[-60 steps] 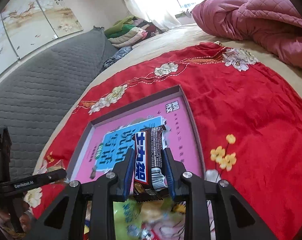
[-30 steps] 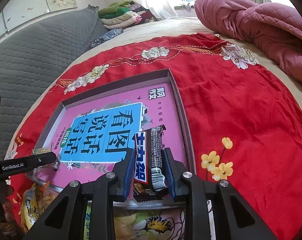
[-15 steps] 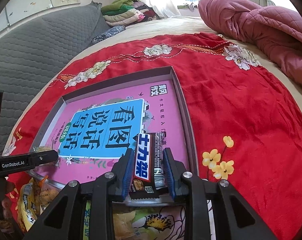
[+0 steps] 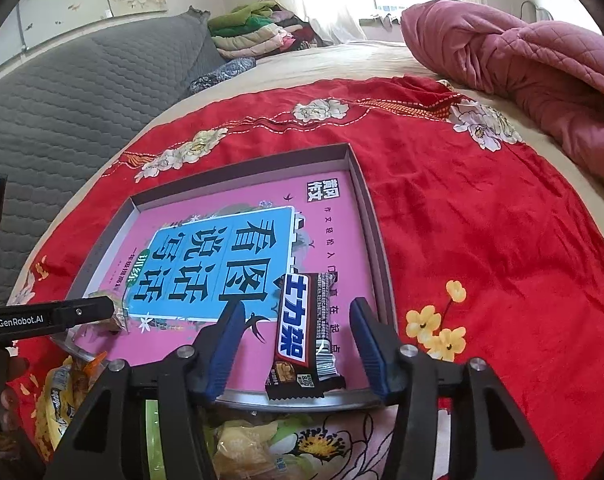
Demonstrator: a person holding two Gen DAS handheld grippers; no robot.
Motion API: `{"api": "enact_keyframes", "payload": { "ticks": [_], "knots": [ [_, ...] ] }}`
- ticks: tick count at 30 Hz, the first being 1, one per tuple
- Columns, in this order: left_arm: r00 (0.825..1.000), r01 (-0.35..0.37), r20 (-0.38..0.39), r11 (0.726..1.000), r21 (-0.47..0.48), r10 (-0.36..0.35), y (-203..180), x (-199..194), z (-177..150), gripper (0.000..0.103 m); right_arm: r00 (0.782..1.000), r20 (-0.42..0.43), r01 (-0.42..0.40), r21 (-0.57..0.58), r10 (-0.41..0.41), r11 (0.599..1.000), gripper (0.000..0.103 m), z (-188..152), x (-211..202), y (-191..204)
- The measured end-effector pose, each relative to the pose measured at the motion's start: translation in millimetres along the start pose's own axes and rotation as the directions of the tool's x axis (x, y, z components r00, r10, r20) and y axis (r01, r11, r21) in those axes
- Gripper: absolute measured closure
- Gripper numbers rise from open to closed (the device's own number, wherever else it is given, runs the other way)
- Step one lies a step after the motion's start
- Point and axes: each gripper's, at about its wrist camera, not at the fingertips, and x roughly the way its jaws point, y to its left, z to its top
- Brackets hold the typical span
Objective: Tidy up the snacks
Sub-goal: 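Lower both snacks onto the pink book and open both grippers, then withdraw both grippers from the box back toward the snack pile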
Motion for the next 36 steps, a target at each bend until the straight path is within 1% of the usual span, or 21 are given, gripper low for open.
{"api": "enact_keyframes", "payload": {
  "ticks": [3,4,5,7,12,14,18,20,23,26,29,33,36],
  "knots": [
    [1.0,0.004,0.009,1.0,0.0,-0.004,0,-5,-1,0.049,1.0,0.006,0.005,-0.007,-0.005,1.0,0.049,0,-1,1],
    [1.0,0.006,0.012,1.0,0.0,-0.006,1,-7,-1,0.046,1.0,0.01,0.007,-0.009,-0.007,1.0,0.048,0,-2,1],
    [1.0,0.01,0.014,1.0,-0.001,-0.01,1,-8,-1,0.045,1.0,0.015,0.006,-0.012,-0.006,1.0,0.043,0,-3,1],
    [1.0,0.019,0.019,1.0,-0.007,-0.019,3,-12,-2,0.044,0.999,0.033,0.024,-0.017,-0.023,1.0,0.033,0,-7,2],
    [0.999,0.029,0.035,0.999,-0.019,-0.028,8,-21,-1,0.043,0.997,0.071,0.016,-0.017,-0.015,1.0,0.03,1,-18,0],
    [0.999,0.034,0.038,0.999,-0.027,-0.033,10,-26,-2,0.043,0.996,0.085,0.013,-0.013,-0.012,1.0,0.025,2,-21,-1],
    [0.998,0.042,0.053,0.999,-0.029,-0.04,15,-37,-3,0.043,0.994,0.109,0.014,-0.013,-0.013,1.0,0.02,3,-28,-2],
    [0.997,0.047,0.056,0.998,-0.03,-0.045,16,-42,-4,0.043,0.993,0.118,0.011,-0.023,-0.009,1.0,0.014,3,-31,0],
    [0.997,0.047,0.055,0.999,-0.029,-0.045,19,-49,-8,0.043,0.991,0.132,0.029,-0.049,-0.023,0.998,0.011,2,-37,4],
    [0.998,0.051,0.048,0.998,-0.029,-0.049,22,-53,-13,0.043,0.99,0.139,0.025,-0.048,-0.018,0.999,0.007,0,-42,5],
    [0.998,0.052,0.038,0.998,-0.021,-0.051,24,-56,-19,0.043,0.99,0.144,0.001,-0.034,0.004,0.999,0.003,0,-47,3],
    [0.998,0.055,0.03,0.998,-0.02,-0.055,25,-59,-25,0.043,0.99,0.131,-0.052,-0.013,0.054,0.999,0.002,0,-53,2],
    [0.998,0.065,0.023,0.998,-0.014,-0.065,25,-61,-29,0.043,0.981,0.151,-0.125,-0.012,0.125,0.992,0.002,-3,-62,3]
  ]
}}
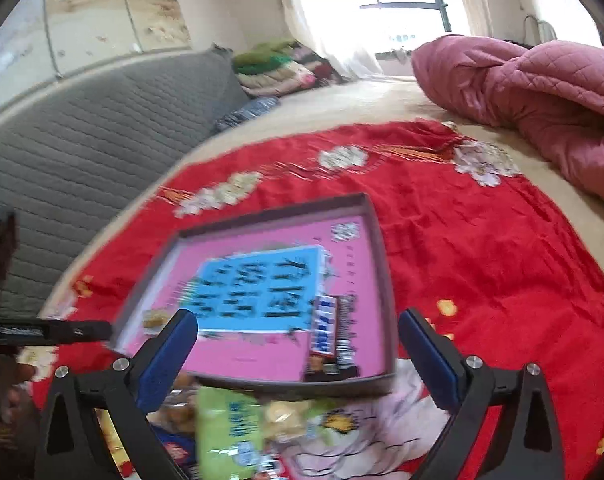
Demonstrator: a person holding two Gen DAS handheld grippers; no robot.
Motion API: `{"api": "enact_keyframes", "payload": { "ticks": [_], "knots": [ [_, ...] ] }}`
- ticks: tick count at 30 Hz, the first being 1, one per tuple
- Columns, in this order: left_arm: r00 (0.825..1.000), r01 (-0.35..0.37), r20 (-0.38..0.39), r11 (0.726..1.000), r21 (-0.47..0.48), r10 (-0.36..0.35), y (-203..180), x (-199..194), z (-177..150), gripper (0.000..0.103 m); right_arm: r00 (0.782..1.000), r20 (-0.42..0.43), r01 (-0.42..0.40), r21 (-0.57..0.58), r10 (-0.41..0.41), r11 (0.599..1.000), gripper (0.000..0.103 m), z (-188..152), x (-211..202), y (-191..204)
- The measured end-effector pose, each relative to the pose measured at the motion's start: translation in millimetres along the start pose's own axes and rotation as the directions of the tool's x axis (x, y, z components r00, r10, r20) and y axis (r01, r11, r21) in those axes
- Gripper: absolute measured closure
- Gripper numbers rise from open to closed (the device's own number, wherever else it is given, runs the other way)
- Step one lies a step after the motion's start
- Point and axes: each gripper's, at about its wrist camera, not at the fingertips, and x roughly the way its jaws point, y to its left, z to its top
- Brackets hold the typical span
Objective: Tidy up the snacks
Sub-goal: 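Withdraw both grippers from the box back toward the snack pile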
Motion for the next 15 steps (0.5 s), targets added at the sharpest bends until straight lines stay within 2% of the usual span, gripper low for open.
{"api": "enact_keyframes", "payload": {
  "ticks": [3,8,15],
  "knots": [
    [1.0,0.008,-0.009,1.0,0.005,-0.008,-1,-2,-4,0.043,0.999,-0.026,-0.034,0.0,0.034,0.999,0.002,0,-3,6],
    [0.999,0.021,-0.025,1.0,0.008,-0.021,-1,-5,-11,0.043,0.999,-0.035,-0.01,-0.072,0.008,0.997,0.002,-5,-10,21],
    [0.999,0.018,-0.032,0.999,0.045,-0.016,-7,-10,-21,0.043,0.998,-0.051,0.022,-0.075,-0.026,0.997,0.002,-13,-24,20]
  ]
}}
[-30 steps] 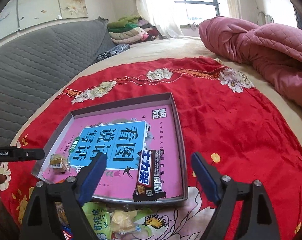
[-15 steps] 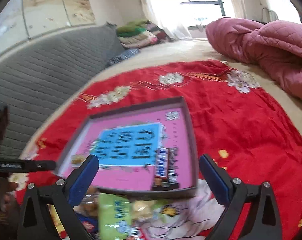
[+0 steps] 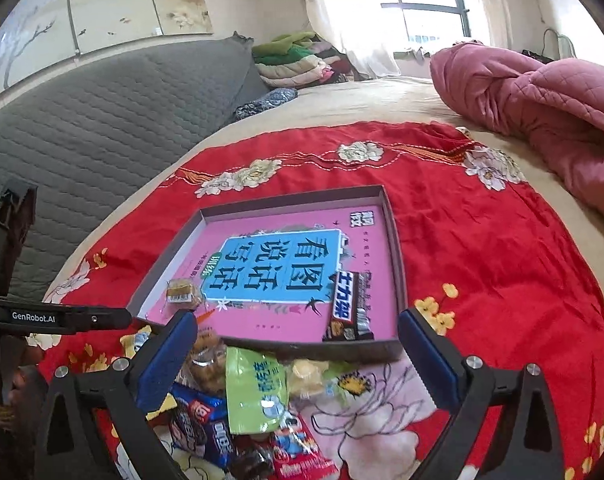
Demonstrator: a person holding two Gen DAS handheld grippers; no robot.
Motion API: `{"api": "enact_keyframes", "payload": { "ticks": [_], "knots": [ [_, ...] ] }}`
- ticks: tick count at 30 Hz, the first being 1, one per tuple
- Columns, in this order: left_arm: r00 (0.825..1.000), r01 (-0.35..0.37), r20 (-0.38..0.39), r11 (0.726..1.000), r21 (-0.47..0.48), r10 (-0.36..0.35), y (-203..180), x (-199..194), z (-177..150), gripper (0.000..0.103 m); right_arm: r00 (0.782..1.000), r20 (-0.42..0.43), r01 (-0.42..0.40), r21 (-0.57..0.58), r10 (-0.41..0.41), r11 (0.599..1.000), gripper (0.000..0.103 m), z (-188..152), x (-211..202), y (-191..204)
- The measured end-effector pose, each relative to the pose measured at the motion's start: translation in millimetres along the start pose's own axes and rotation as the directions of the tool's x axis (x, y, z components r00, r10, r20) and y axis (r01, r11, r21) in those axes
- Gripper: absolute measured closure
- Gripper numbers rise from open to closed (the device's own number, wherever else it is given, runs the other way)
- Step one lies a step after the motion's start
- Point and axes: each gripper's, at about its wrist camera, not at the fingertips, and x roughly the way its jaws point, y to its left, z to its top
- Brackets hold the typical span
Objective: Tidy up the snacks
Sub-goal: 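Withdraw both grippers from the box back toward the snack pile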
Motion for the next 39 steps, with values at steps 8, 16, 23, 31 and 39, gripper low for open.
{"api": "enact_keyframes", "payload": {
  "ticks": [8,16,23,31,39],
  "knots": [
    [1.0,0.005,-0.028,1.0,0.006,-0.005,-1,2,-10,0.043,0.997,-0.052,0.057,0.024,-0.056,0.998,0.002,-15,-15,-6],
    [0.999,0.018,-0.05,1.0,0.002,-0.018,-2,2,-19,0.043,0.992,-0.114,0.055,0.066,-0.047,0.996,0.002,-30,-20,-12],
    [0.997,0.039,-0.07,0.999,-0.012,-0.04,-3,1,-26,0.043,0.988,-0.139,0.069,0.009,-0.067,0.998,0.002,-36,-18,0],
    [0.994,0.065,-0.083,0.998,-0.018,-0.067,-6,3,-28,0.043,0.985,-0.169,0.065,0.158,-0.038,0.985,0.002,-35,-5,-24],
    [0.99,0.103,-0.097,0.994,-0.04,-0.106,-9,8,-29,0.043,0.964,-0.259,0.017,0.301,0.065,0.954,0.002,-41,36,-39]
  ]
}}
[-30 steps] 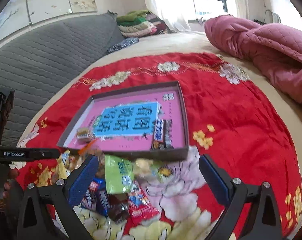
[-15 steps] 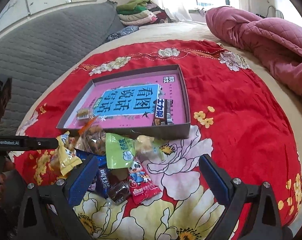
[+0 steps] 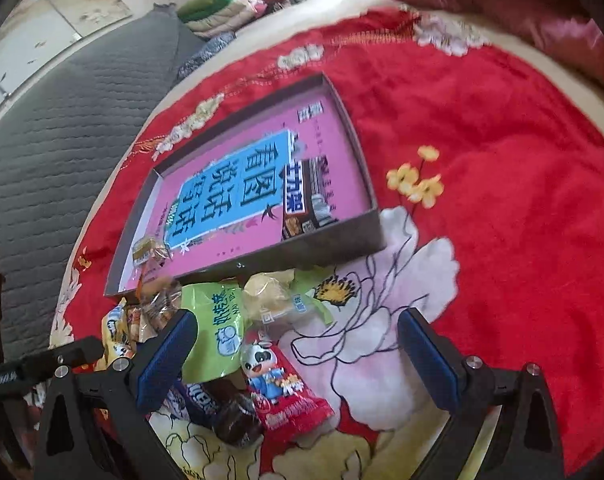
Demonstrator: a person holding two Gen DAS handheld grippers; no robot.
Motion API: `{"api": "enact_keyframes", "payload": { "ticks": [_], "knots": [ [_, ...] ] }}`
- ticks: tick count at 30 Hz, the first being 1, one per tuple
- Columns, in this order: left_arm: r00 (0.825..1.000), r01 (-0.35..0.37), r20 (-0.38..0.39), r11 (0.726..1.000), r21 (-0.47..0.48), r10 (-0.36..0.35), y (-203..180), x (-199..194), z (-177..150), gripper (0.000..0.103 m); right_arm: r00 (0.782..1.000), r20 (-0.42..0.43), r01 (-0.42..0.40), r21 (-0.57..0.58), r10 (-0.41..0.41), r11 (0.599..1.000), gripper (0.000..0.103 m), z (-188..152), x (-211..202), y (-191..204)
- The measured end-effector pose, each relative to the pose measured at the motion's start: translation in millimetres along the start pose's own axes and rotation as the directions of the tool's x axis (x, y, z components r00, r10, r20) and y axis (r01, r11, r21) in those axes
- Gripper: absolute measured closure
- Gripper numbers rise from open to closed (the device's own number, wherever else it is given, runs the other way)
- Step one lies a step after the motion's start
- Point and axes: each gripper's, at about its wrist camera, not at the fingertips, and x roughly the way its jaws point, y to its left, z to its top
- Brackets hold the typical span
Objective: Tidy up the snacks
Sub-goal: 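Withdraw both grippers from the box back toward the snack pile, then grasp the clear green-labelled bread bag with the right gripper while the left gripper grasps the gold snack bag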
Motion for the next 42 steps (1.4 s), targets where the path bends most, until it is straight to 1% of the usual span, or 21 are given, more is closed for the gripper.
{"api": "enact_keyframes", "payload": {
  "ticks": [4,9,16,20,21,23,27,28,29,31,33,35,39,42],
  "knots": [
    [1.0,0.006,-0.02,1.0,-0.009,-0.007,0,6,-2,0.043,1.0,-0.022,-0.014,0.001,0.014,1.0,0.002,2,12,0],
    [0.999,0.027,-0.04,0.998,-0.05,-0.029,3,12,-2,0.043,0.998,-0.042,-0.042,-0.001,0.042,0.999,0.002,9,23,1],
    [0.999,0.02,-0.033,0.995,-0.094,-0.023,1,18,3,0.043,0.997,-0.046,-0.057,-0.029,0.055,0.998,0.013,10,31,6],
    [0.999,0.02,-0.023,0.993,-0.12,-0.023,-2,22,8,0.043,0.996,-0.044,-0.074,-0.024,0.073,0.997,0.024,10,32,6],
    [0.999,0.025,-0.021,0.992,-0.124,-0.027,-2,23,10,0.043,0.995,-0.046,-0.085,-0.02,0.084,0.996,0.025,10,32,6],
    [0.999,0.028,-0.015,0.991,-0.131,-0.03,-3,25,12,0.043,0.993,-0.05,-0.107,-0.011,0.107,0.994,0.031,9,32,6],
    [1.0,0.024,-0.009,0.99,-0.136,-0.025,-5,28,14,0.043,0.986,-0.06,-0.157,0.011,0.157,0.988,0.032,8,36,4],
    [1.0,0.023,-0.007,0.991,-0.135,-0.024,-6,28,14,0.043,0.985,-0.06,-0.163,0.009,0.163,0.987,0.037,8,36,4],
    [1.0,0.02,-0.006,0.991,-0.13,-0.02,-7,29,15,0.043,0.983,-0.058,-0.172,0.004,0.172,0.985,0.046,8,36,4],
    [1.0,0.013,-0.005,0.991,-0.13,-0.014,-8,31,15,0.045,0.977,-0.053,-0.207,0.02,0.208,0.978,0.05,7,36,2],
    [1.0,0.011,-0.001,0.992,-0.125,-0.011,-8,31,15,0.046,0.971,-0.045,-0.234,0.04,0.235,0.971,0.052,6,35,-2],
    [1.0,0.019,0.006,0.991,-0.132,-0.018,-6,32,16,0.049,0.969,-0.038,-0.244,0.048,0.246,0.969,0.054,6,33,-5],
    [0.999,0.035,0.016,0.99,-0.139,-0.033,-2,31,16,0.052,0.968,-0.019,-0.251,0.039,0.251,0.967,0.055,4,26,-5],
    [0.999,0.046,0.02,0.99,-0.135,-0.043,1,30,14,0.054,0.971,0.0,-0.238,0.013,0.238,0.971,0.056,2,18,-2]
  ]
}}
